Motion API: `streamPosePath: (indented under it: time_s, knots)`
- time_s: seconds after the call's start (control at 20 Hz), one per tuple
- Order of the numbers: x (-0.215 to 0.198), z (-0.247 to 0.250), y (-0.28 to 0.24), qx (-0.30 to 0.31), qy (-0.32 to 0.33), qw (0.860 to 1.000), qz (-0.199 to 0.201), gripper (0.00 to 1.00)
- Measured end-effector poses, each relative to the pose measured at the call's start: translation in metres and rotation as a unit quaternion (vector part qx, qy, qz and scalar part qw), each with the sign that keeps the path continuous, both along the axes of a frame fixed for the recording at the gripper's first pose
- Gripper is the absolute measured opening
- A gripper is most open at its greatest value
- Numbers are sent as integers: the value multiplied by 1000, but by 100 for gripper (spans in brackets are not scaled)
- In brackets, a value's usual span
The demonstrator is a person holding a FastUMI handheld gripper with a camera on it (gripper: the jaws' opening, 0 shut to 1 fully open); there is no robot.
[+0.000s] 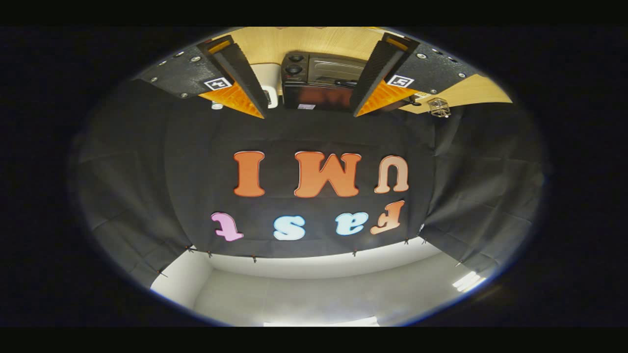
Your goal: Open the toaster oven, put the food inside, and close the toaster oven door.
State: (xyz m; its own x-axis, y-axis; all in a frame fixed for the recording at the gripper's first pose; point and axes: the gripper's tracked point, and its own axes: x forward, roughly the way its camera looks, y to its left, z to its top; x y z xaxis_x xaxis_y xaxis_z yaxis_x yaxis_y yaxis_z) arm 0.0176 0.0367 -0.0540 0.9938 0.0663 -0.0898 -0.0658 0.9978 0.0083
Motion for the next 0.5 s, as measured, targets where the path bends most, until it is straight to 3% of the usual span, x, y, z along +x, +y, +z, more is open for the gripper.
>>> streamPosePath:
  time_s: [0.5]
  knots:
    - [46,-88,69,-15,84,996,39,99]
